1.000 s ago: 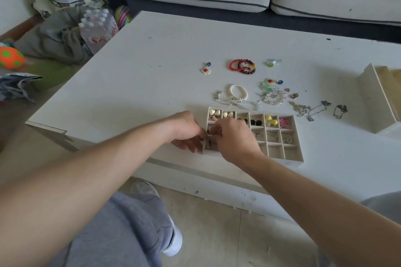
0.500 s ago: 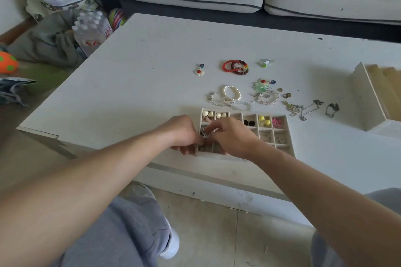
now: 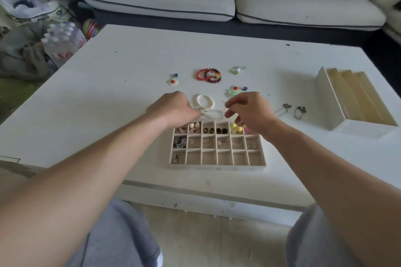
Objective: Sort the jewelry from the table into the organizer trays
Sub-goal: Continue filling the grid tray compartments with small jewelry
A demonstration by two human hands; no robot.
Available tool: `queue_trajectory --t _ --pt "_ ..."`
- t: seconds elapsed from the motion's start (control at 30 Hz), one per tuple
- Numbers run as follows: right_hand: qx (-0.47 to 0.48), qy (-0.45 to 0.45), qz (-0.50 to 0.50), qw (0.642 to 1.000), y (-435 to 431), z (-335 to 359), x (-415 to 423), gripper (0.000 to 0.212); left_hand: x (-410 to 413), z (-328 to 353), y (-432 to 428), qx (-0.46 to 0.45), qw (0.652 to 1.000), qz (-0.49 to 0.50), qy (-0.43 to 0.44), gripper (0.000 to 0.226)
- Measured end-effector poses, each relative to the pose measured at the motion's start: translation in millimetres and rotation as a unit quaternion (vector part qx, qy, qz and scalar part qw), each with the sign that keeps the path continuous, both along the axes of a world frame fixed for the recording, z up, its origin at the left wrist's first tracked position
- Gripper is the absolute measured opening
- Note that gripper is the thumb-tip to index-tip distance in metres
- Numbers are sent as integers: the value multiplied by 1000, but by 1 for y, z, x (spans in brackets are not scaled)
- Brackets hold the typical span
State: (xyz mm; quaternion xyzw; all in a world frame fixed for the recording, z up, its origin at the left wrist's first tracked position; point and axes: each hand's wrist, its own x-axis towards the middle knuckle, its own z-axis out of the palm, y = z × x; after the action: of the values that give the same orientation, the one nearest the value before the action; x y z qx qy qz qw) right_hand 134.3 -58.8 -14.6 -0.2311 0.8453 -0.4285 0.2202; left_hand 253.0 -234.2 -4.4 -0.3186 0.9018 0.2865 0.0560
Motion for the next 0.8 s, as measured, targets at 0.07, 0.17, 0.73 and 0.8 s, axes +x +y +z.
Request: queue_trajectory --t 0.07,0.17,0.73,0.8 --pt "-11 0 -53 999 11 -3 -25 26 -19 -2 10 2 1000 -15 9 34" --pt "-9 8 -123 992 25 -12 -61 32 -43 -6 26 -11 999 -29 25 35" --pt "150 177 25 972 29 -58 -143 12 -121 -35 50 10 996 -18 90 19" --pt "166 191 27 967 27 -63 -141 8 -123 -38 49 14 995 -21 95 19"
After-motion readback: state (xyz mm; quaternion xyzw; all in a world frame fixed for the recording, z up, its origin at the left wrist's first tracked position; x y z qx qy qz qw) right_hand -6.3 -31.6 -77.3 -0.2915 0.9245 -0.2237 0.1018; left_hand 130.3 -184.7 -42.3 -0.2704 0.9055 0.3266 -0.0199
